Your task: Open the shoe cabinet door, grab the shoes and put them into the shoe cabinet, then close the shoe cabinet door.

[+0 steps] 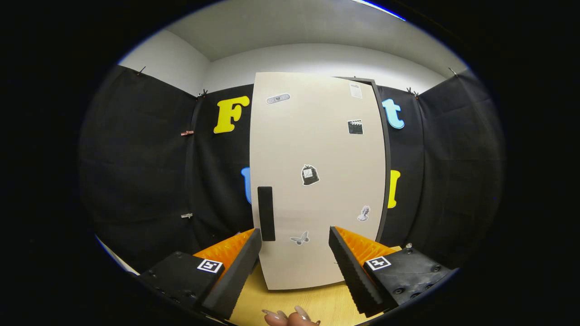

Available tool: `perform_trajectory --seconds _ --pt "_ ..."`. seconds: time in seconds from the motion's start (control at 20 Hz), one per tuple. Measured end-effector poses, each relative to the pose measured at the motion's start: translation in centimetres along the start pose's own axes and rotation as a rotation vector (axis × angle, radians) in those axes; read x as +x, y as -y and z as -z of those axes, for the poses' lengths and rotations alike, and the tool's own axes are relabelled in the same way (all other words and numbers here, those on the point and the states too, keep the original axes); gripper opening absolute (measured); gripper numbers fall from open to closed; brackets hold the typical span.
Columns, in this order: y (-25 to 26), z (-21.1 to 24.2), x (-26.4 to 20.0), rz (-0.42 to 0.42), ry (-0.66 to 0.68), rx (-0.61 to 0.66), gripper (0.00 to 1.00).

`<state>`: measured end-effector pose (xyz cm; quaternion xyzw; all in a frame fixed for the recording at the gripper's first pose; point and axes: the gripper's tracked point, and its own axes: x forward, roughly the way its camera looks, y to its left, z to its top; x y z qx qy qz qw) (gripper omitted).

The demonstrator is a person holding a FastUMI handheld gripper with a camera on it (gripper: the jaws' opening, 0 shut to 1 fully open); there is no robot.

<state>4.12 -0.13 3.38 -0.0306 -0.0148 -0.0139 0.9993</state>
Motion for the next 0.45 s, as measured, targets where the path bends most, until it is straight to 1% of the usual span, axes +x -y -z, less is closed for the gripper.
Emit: perform_trajectory --seconds 0.45 --pt "0.02 0.06 0.04 0.002 0.007 -0.020 0.98"
